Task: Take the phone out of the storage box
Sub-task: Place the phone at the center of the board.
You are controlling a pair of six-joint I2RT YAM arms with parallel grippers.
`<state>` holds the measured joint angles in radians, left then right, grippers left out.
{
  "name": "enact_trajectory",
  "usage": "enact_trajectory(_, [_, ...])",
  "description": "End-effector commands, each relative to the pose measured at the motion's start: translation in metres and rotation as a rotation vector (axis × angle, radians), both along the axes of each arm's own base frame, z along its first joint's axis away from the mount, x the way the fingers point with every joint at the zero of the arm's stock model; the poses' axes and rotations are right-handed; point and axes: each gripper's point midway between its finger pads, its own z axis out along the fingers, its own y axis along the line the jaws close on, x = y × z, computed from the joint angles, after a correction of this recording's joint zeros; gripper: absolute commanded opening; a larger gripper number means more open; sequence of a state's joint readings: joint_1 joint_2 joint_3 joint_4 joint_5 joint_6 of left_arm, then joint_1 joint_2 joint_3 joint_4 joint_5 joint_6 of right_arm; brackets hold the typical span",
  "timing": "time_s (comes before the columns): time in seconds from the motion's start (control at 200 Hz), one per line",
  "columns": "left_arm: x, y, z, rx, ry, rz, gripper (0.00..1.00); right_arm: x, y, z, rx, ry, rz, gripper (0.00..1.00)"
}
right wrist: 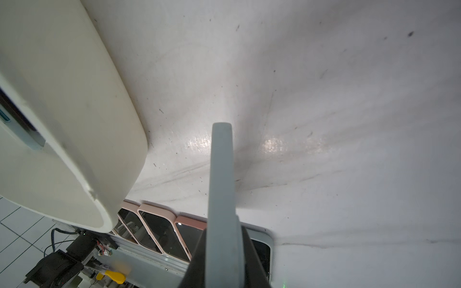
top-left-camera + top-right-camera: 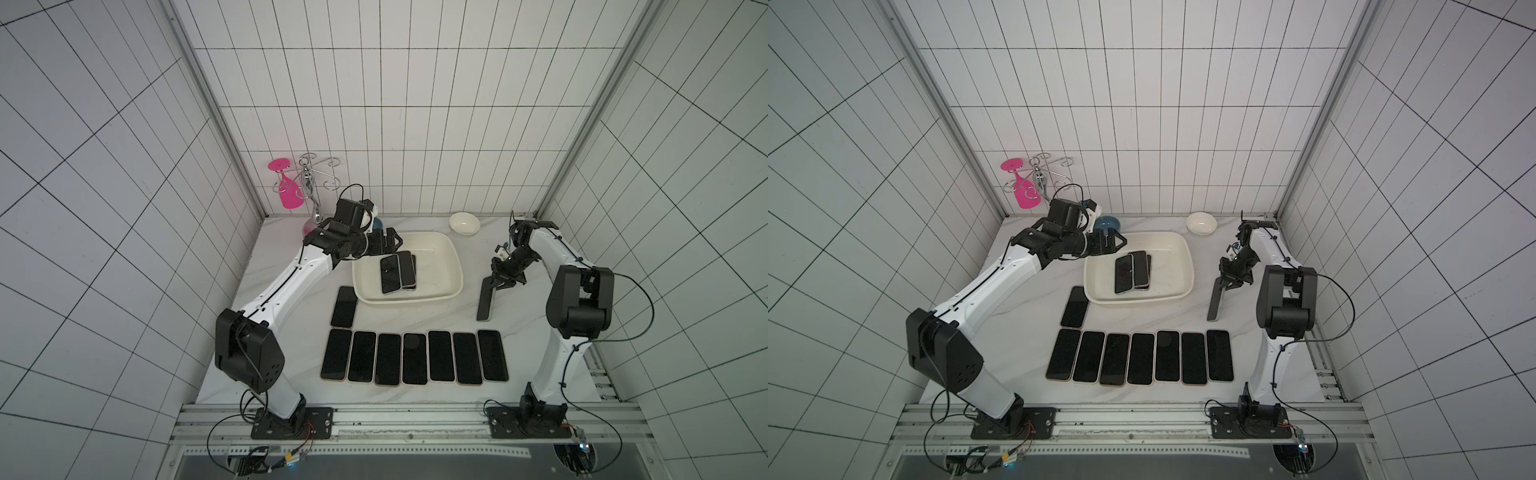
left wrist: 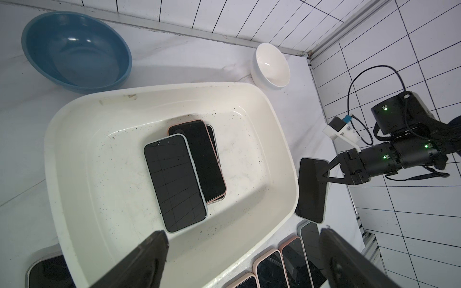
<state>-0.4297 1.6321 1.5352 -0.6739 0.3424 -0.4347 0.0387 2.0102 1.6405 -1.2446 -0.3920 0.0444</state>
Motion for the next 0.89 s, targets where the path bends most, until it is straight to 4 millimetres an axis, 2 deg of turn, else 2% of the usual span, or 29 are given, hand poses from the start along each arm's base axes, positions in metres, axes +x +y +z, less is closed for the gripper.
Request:
enact_trajectory(0.0, [0.004, -0.002, -0.012, 0.004, 0.013, -0.009, 0.98, -0.012, -0.003, -0.009, 0.008, 0.054, 0.006, 0.0])
enact_trajectory(0.11, [0.003, -0.003, -0.017, 0.004, 0.025, -0.015, 0.98, -0.008, -0.009, -0.015, -0.006, 0.068, -0.013, 0.05])
enact_trajectory(0.27, [0.001, -0.001, -0.022, 0.016, 0.039, -0.015, 0.98, 0.003, -0.027, -0.021, -0.037, 0.069, -0.068, 0.28])
enact_trajectory(0.36, [0.001, 0.001, -0.026, 0.023, 0.05, -0.012, 0.98, 0.012, -0.033, -0.022, -0.036, 0.056, -0.086, 0.35])
enact_trajectory(0.515, [-0.001, 0.003, -0.033, 0.029, 0.072, -0.008, 0.98, 0.026, -0.046, -0.027, -0.054, 0.058, -0.122, 0.4])
enact_trajectory(0.565, [-0.001, 0.004, -0.035, 0.033, 0.078, -0.007, 0.98, 0.03, -0.046, -0.027, -0.054, 0.053, -0.123, 0.44])
enact_trajectory(0.67, [-0.002, 0.006, -0.037, 0.038, 0.085, -0.003, 0.98, 0.038, -0.044, -0.017, -0.037, 0.022, -0.118, 0.47])
enact_trajectory(0.785, [-0.002, 0.007, -0.04, 0.037, 0.094, 0.006, 0.98, 0.054, -0.048, -0.007, -0.058, -0.036, -0.132, 0.47])
enact_trajectory(0.89, [-0.001, 0.006, -0.041, 0.027, 0.099, 0.01, 0.98, 0.059, -0.046, -0.014, -0.048, 0.005, -0.15, 0.44])
